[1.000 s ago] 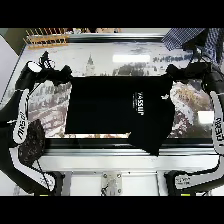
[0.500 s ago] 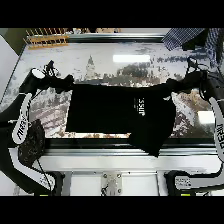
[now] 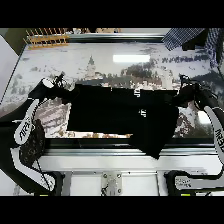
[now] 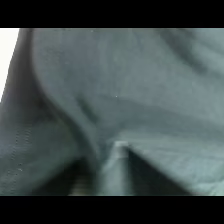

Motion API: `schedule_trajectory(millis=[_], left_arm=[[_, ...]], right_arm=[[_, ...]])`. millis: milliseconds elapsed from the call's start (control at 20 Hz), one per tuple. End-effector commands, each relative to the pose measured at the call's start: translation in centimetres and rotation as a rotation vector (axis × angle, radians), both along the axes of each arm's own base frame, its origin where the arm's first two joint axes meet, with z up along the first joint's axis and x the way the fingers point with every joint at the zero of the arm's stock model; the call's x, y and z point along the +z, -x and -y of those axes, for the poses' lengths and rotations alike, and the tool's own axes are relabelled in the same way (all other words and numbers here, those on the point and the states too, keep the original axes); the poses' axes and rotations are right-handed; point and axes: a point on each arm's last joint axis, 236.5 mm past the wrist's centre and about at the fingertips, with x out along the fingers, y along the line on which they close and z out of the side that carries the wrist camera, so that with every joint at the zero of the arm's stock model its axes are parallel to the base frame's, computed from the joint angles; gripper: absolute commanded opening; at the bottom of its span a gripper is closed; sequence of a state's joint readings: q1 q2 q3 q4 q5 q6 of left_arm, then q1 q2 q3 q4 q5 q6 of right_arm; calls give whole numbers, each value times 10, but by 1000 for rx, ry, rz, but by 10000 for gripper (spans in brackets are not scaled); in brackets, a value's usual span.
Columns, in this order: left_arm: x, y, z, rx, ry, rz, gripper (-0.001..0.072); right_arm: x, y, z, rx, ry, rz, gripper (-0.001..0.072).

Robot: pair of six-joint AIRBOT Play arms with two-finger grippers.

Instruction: Fold the clothes and pants, and hang the long-sleeved shirts on hangers.

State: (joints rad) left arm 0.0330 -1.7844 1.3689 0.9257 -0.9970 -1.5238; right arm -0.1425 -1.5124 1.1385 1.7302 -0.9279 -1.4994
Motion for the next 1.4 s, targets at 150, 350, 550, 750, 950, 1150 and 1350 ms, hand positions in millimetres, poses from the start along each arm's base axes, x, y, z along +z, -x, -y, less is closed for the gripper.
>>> schedule_trajectory(millis=[150,350,550,750,950,1150,1350], left_arm=[[57,-21,-1,-32,14,85,626],[117,-1,-69,26,-245,181,617],[85,105,-105,75,-383,12,618],[16,206,-99,197,-337,-210,618],[-10,231,-65,370,-155,-212,618],[-24,226,-44,513,-9,-223,618],[-27,192,-35,551,26,-185,618]], right_arm=[[36,-7,5,-14,6,79,592],[135,-1,29,-58,58,284,591],[189,33,23,-58,71,380,591],[197,51,15,-59,57,410,591],[192,55,2,-60,-4,396,591],[193,55,-2,-61,-22,397,591],[193,55,-2,-61,-22,397,591]])
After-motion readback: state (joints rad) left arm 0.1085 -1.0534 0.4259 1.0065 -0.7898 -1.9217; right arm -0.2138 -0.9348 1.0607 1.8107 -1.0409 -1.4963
